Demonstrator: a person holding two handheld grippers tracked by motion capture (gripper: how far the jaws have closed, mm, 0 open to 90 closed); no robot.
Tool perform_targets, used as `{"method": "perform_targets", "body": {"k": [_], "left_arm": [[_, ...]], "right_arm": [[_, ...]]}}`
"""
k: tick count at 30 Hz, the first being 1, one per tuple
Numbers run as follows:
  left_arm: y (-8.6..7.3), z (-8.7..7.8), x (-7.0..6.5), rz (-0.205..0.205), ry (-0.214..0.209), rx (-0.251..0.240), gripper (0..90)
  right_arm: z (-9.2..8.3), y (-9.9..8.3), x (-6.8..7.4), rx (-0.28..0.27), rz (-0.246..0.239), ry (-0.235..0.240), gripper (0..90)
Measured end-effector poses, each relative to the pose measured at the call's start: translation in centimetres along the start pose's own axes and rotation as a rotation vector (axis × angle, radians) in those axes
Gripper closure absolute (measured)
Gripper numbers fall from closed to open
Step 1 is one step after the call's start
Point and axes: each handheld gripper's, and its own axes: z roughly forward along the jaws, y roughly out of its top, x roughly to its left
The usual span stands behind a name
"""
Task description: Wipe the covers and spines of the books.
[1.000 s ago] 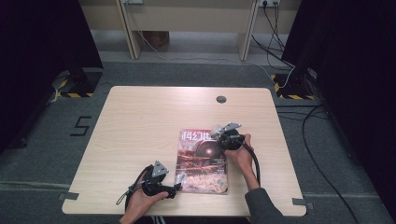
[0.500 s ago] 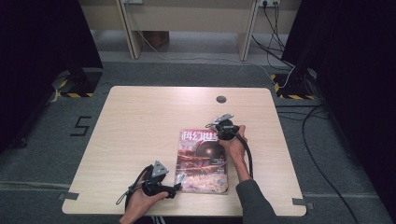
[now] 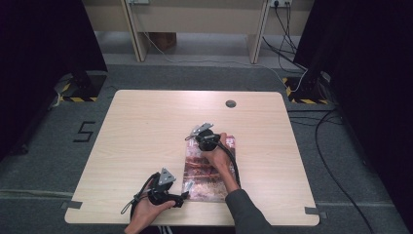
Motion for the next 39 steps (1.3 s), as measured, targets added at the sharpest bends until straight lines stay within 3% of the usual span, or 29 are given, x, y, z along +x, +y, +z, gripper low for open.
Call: {"method": "perform_targets", "body": {"k": [3, 6, 9, 11, 13, 23, 26, 29, 30, 33, 39], "left_arm": [[0.0, 0.0, 0.0, 0.001, 0.000, 0.000, 14.1], [0.0, 0.0, 0.0, 0.001, 0.002, 0.001, 14.1], [0.0, 0.0, -0.1, 0.004, 0.004, 0.000, 14.1], [0.0, 0.0, -0.1, 0.005, 0.006, -0.001, 14.1], [0.0, 0.0, -0.1, 0.007, 0.009, -0.004, 14.1], [0.1, -0.4, 0.1, 0.015, 0.002, 0.005, 15.3], [0.3, -1.1, 0.8, -0.026, -0.020, -0.033, 16.5], [0.4, -1.9, 1.9, -0.054, -0.005, -0.060, 16.5], [0.4, -2.1, 2.3, -0.069, -0.001, -0.067, 16.5], [0.3, -2.9, 3.6, -0.105, 0.029, -0.097, 16.5], [0.0, -3.3, 5.0, -0.153, 0.058, -0.100, 16.4]], "right_arm": [[0.0, 0.2, 0.6, -0.008, -0.012, 0.041, 76.9], [0.0, 0.2, 0.6, -0.010, -0.007, 0.045, 76.7], [0.2, 0.2, -0.1, -0.005, 0.003, 0.004, 76.6], [0.3, 0.1, -0.3, -0.003, 0.029, 0.009, 76.7], [0.0, 0.0, 0.1, 0.004, -0.005, 0.014, 76.8], [-3.5, -3.1, 3.8, -0.042, -0.132, 0.155, 76.8], [-4.7, -4.3, 4.6, -0.053, -0.146, 0.197, 76.6], [-5.8, -5.4, 5.4, -0.058, -0.130, 0.228, 76.5], [-6.0, -5.6, 5.6, -0.062, -0.160, 0.230, 76.5], [-6.9, -6.3, 6.5, -0.059, -0.178, 0.261, 76.5], [-8.9, -8.2, 8.4, -0.071, -0.192, 0.322, 76.3]]}}
